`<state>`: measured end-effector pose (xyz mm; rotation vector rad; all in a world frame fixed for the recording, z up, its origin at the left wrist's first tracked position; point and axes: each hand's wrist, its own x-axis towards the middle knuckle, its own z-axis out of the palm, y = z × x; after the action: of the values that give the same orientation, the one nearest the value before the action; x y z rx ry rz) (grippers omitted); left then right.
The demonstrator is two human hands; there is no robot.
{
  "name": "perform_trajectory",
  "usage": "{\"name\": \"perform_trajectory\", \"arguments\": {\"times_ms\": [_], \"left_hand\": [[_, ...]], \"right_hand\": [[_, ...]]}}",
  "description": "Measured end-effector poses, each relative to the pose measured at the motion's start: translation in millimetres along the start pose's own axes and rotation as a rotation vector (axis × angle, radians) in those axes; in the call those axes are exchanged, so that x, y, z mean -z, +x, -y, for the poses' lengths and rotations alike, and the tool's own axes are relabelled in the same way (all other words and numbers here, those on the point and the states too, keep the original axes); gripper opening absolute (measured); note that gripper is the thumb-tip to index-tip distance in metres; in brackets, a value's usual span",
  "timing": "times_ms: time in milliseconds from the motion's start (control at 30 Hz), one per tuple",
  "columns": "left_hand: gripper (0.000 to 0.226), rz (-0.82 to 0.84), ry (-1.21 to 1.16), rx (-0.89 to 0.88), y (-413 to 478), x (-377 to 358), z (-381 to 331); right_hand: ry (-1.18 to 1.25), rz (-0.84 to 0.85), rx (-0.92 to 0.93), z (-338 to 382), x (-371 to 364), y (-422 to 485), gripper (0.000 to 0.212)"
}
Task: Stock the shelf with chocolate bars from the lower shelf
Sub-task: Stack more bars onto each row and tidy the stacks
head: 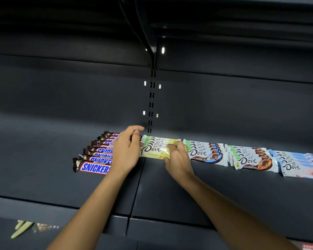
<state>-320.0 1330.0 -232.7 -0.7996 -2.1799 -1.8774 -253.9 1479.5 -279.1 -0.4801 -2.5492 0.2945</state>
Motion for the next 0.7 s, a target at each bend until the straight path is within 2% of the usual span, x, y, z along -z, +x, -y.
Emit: {"name": "perform_trajectory", "arguments": {"times_ms": [100, 367, 433, 600, 700], "left_hand": [[0.031, 0.026, -0.069, 0.022, 0, -2, -3], [0.032, 0.059, -0.403, 0.258, -3, -11, -8], [0.028, 0.088, -0.442, 0.272, -5, -13, -10], [0.013, 0.103, -0.504, 0.33, -7, -22, -15], [0.005, 0.094, -0.532, 0.373, -6, -29, -19]], "right_hand": [[-0.06, -0.031, 0.017, -1, -2, 1, 0.043], [-0.116, -0.112, 0.041, -1, -3, 0, 0.047], [0.009, -0.143, 0.01, 2, 1, 1, 0.041], [0.568, -0.109, -0.083, 19, 37, -4, 0.018], [0.686, -0.031, -0.064, 21, 55, -14, 0.02]]}}
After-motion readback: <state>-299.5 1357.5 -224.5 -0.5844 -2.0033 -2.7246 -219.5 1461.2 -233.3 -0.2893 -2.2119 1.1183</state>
